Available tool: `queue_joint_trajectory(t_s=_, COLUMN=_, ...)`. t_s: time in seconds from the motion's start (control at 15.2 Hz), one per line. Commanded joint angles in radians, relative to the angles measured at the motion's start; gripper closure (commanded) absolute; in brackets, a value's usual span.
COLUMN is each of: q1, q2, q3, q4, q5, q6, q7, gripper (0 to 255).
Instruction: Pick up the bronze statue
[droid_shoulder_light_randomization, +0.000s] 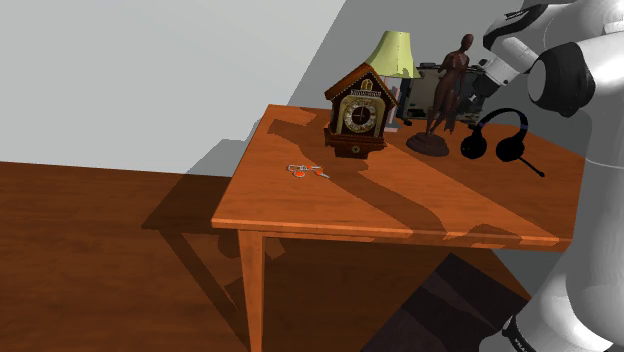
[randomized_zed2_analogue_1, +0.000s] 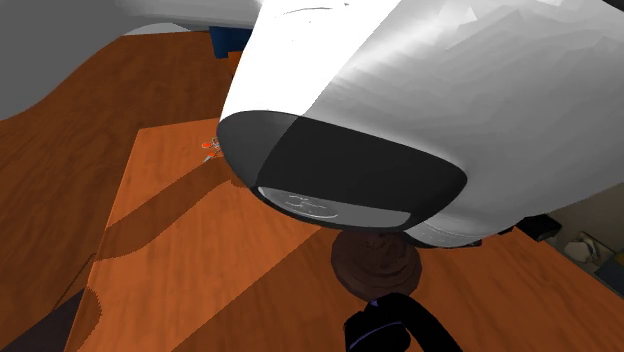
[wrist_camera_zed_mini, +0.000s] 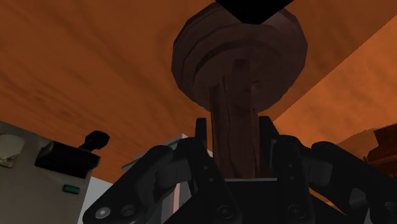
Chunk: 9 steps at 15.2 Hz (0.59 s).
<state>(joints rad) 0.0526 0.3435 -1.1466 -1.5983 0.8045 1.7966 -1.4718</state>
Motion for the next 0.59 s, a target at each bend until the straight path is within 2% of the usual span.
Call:
queue_joint_trajectory(t_s=0.0, q1=0.001, q2=0.000, q3=0.001, q4=-0.002, q5=0.000, q6=0.000, q7=-0.001, gripper=255)
queue_joint_trajectory(t_s=0.53, q1=-0.004, q2=0.001, q3=0.000, q4=0.010, q5=-0.001, q6=-0.010, q7=0.004, gripper=255)
